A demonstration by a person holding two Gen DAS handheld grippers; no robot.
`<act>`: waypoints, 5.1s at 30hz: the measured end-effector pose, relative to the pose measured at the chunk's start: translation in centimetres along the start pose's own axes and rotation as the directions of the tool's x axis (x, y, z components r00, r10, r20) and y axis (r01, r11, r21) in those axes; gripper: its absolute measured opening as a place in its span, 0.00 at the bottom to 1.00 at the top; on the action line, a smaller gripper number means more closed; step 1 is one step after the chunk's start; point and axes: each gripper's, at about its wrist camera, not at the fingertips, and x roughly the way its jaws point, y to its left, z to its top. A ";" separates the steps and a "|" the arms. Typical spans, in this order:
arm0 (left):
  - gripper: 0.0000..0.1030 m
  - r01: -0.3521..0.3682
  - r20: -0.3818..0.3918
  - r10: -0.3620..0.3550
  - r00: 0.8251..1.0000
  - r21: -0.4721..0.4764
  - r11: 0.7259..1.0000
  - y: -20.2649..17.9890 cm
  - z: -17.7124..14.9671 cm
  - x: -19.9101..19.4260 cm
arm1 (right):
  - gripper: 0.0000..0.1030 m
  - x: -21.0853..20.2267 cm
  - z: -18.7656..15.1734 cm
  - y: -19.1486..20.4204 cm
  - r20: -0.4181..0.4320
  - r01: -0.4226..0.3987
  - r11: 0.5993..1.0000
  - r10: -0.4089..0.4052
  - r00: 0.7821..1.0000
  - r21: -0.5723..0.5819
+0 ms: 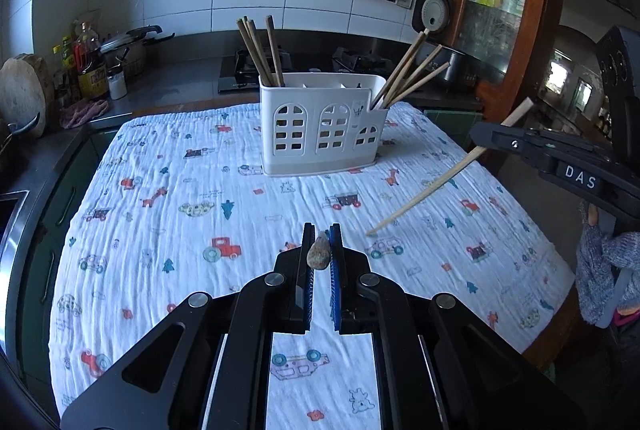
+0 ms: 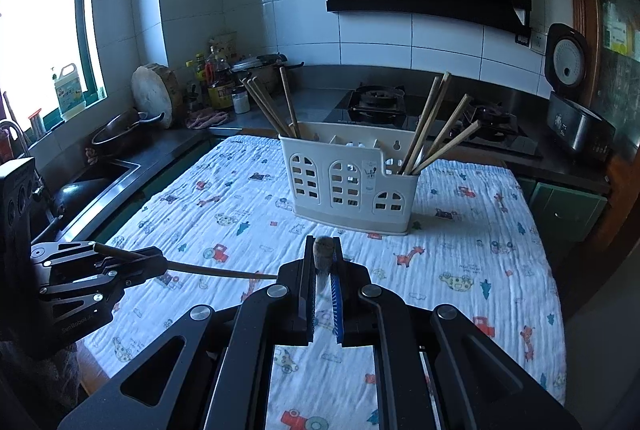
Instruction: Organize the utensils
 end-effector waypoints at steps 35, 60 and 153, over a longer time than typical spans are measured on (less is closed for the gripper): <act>0.06 -0.005 0.288 -0.018 0.957 0.080 0.997 -1.4 20.8 -0.1 | 0.06 6.6 19.3 -6.9 0.205 0.146 0.989 -0.143 0.968 0.004; 0.06 -0.033 0.166 0.043 0.985 -0.062 0.998 2.9 19.7 9.8 | 0.06 11.6 15.1 -7.6 0.110 0.125 0.991 -0.120 0.987 -0.042; 0.95 -0.188 0.148 0.195 0.970 -0.062 0.980 0.6 -2.5 -6.8 | 0.93 -5.1 -4.5 -0.4 0.057 0.166 0.983 -0.171 0.984 0.077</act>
